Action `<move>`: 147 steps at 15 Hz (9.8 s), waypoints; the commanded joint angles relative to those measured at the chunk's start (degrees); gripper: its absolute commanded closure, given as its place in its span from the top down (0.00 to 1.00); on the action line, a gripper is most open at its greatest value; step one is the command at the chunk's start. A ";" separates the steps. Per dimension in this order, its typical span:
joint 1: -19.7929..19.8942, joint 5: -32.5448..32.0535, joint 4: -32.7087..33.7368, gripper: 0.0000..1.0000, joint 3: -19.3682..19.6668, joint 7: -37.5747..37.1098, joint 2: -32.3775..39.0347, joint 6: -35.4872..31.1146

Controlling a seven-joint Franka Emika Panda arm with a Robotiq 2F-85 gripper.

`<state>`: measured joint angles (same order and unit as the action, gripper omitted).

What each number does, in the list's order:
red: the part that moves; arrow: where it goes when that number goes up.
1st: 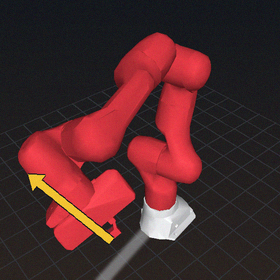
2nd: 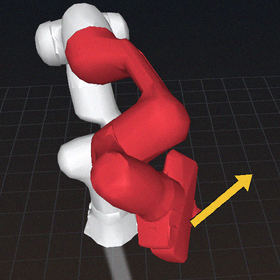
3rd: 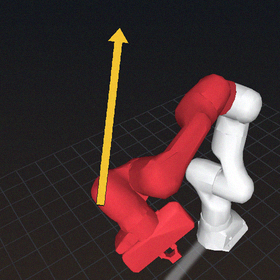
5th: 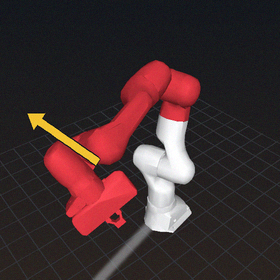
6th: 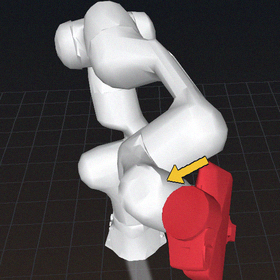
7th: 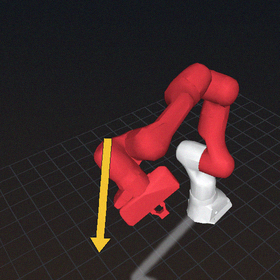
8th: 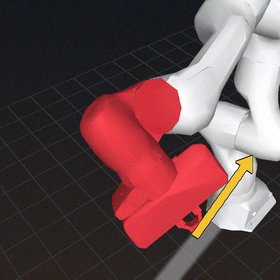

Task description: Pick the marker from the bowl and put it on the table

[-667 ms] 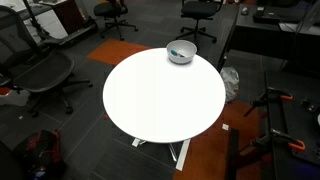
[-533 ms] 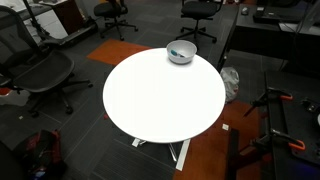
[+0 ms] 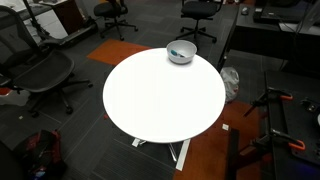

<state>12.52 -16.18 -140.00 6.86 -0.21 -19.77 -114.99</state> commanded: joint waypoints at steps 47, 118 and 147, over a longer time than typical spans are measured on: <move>0.55 18.77 44.37 1.00 1.73 -7.91 61.26 -24.02; -17.72 3.89 10.04 0.05 2.11 -19.56 41.62 -44.46; -14.28 8.47 8.52 1.00 -0.63 -8.39 21.94 -26.98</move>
<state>-3.96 -9.49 -129.01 8.17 -12.26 7.75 -145.90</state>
